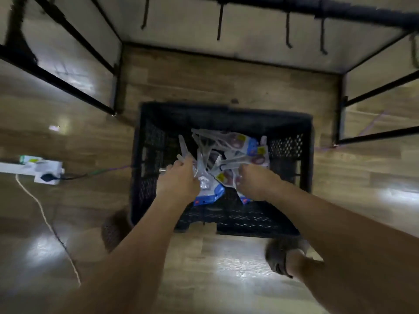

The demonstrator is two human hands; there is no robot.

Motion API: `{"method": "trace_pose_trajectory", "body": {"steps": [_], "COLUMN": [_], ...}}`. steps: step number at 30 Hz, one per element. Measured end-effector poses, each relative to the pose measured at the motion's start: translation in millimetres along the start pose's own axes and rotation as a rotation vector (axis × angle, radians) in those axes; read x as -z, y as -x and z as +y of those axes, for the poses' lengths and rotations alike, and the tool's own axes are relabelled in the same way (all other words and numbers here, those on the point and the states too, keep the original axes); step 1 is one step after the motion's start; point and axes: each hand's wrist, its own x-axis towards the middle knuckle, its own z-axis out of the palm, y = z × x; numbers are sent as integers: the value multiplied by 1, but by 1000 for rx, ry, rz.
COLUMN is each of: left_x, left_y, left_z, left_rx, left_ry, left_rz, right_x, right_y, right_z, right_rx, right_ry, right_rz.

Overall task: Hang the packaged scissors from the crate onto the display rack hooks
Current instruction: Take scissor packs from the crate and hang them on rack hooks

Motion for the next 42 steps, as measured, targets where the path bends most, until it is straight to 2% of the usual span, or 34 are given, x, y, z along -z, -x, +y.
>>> {"method": "trace_pose_trajectory", "body": {"steps": [5, 12, 14, 20, 24, 26, 29, 31, 33, 35, 38, 40, 42], "left_x": [-97, -169, -175, -163, -148, -138, -109, -82, -51, -9, 72, 130, 190], "left_y": [-103, -193, -200, -193, -172, -157, -125, -96, -62, -22, 57, 121, 189], "left_z": [-32, -42, -40, -45, -54, -55, -51, -48, -41, -29, -11, -4, 4], "left_rx": [-19, 189, 224, 316, 344, 289, 196, 233, 341, 422, 318, 189, 40], "left_ry": [-9, 324, 367, 498, 577, 667, 767, 875, 1046, 1180, 1232, 1269, 1286], "left_rz": [-87, -163, -143, -223, -152, -90, 7, 42, 4, -105, -223, -189, -142], "right_x": [-102, -149, -147, -148, -176, -182, -171, -152, -123, -89, -18, 31, 75], "right_y": [-138, -256, -268, -259, -240, -231, -200, -165, -114, -57, 54, 137, 227], "right_z": [15, 5, 5, 4, -7, -20, -29, -33, -29, -24, -30, -41, -55], "right_rx": [53, 102, 89, 69, -66, -115, -91, -76, -104, -134, -98, -121, -60], "right_ry": [-16, -38, -32, -105, -261, -404, -735, -962, -1103, -1063, -1128, -1233, -1312], "right_rz": [-166, -66, -118, -193, -75, -36, 56, 70, 41, 101, 104, 57, 172]}}
